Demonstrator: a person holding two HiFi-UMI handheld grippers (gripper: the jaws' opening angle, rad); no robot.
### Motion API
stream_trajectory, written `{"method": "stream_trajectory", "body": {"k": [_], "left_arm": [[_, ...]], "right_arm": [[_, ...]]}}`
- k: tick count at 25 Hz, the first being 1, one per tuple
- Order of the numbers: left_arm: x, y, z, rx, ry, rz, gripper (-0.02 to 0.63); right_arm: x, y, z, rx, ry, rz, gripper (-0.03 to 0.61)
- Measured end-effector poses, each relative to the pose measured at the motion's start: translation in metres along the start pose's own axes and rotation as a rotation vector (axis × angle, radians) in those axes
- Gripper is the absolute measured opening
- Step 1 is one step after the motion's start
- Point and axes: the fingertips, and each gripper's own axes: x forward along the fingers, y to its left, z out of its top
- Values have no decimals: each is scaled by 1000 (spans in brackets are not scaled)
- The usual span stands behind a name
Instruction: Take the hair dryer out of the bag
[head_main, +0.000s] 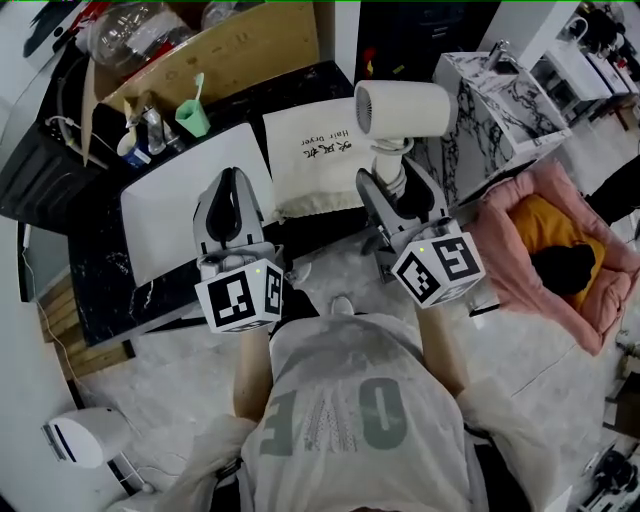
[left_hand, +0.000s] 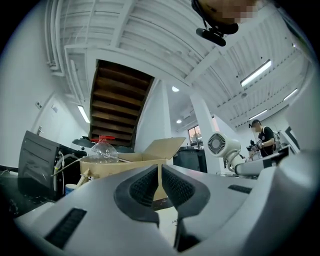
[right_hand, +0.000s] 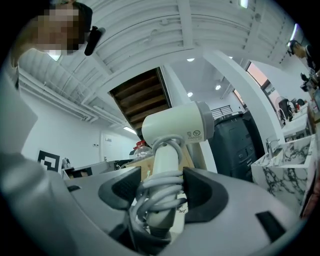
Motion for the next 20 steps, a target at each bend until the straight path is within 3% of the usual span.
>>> {"method": "stream_trajectory", "body": {"k": [6, 20], "left_arm": [[-1, -1, -7, -7, 7, 1, 44], [-2, 8, -5, -28, 3, 28, 44]], "right_arm": [[-5, 4, -14, -7, 19, 14, 278], [1, -3, -6, -3, 5, 8, 278]]}}
